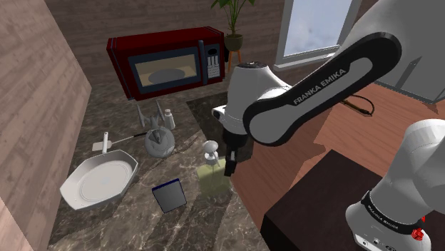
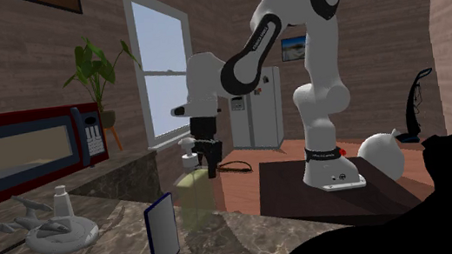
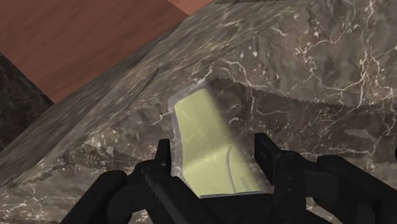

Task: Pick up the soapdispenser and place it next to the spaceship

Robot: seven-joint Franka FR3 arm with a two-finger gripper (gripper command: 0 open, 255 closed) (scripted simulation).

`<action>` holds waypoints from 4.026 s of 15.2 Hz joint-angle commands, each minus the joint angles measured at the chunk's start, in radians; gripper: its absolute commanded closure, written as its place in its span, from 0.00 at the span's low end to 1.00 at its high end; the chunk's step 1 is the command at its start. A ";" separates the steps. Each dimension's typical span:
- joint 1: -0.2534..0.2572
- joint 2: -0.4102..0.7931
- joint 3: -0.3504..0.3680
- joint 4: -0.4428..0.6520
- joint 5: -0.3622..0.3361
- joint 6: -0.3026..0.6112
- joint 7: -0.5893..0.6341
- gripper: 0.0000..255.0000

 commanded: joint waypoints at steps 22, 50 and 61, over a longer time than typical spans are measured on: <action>-0.010 -0.182 -0.021 0.158 -0.023 -0.337 0.041 1.00; -0.023 -0.226 -0.046 0.494 -0.055 -0.715 0.092 1.00; -0.022 -0.051 -0.016 0.651 -0.090 -0.693 0.131 1.00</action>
